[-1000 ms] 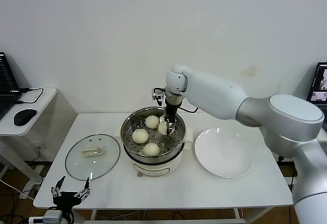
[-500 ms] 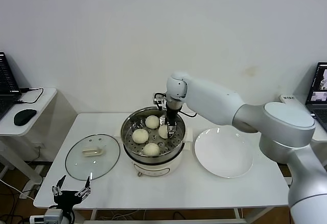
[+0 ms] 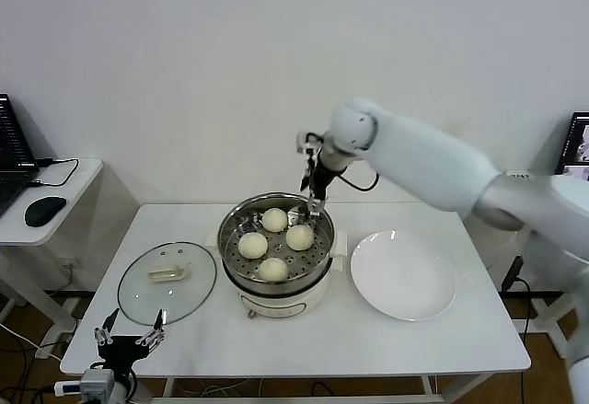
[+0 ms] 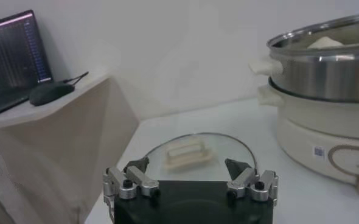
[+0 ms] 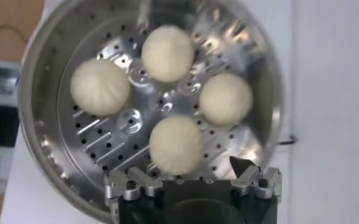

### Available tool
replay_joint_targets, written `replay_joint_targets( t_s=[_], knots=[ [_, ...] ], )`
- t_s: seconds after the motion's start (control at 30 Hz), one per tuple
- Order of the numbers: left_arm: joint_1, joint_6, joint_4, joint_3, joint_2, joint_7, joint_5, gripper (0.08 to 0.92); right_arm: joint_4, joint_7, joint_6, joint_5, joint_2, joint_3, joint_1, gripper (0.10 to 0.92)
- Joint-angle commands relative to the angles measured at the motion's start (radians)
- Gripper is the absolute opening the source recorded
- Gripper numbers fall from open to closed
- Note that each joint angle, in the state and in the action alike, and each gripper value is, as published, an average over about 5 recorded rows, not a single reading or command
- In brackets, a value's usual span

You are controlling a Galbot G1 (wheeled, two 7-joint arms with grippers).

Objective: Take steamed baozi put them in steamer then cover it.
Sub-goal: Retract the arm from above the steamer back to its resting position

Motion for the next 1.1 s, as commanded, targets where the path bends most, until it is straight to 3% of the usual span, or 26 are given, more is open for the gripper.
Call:
replay_joint_targets(
  t_s=[0.03,0.3,0.53,0.93,1.1],
  knots=[
    [-0.040,-0.001,-0.005,-0.003,0.015,-0.018,-0.028,0.823,0.388,0.761,0.055,0.349,-0.313,0.414,-0.227,0.823],
    [-0.051,-0.050,-0.012,0.010,0.024,-0.036,0.039,0.823,0.601,0.966,0.190,0.286,-0.404,0.935,-0.826,0.823],
    [-0.043,-0.089,-0.007,0.009,0.032,-0.042,0.070,0.823,0.701,0.957,0.280,0.236,-0.320,1.303,-1.262,0.823],
    [-0.099,-0.150,0.047,0.013,0.078,-0.036,0.102,0.823,0.776,0.886,0.446,0.138,-0.071,1.592,-1.763,0.823],
    [-0.126,-0.220,0.100,0.016,0.107,-0.055,0.351,0.823,0.809,0.860,0.460,0.161,-0.084,1.648,-1.904,0.823]
  ],
)
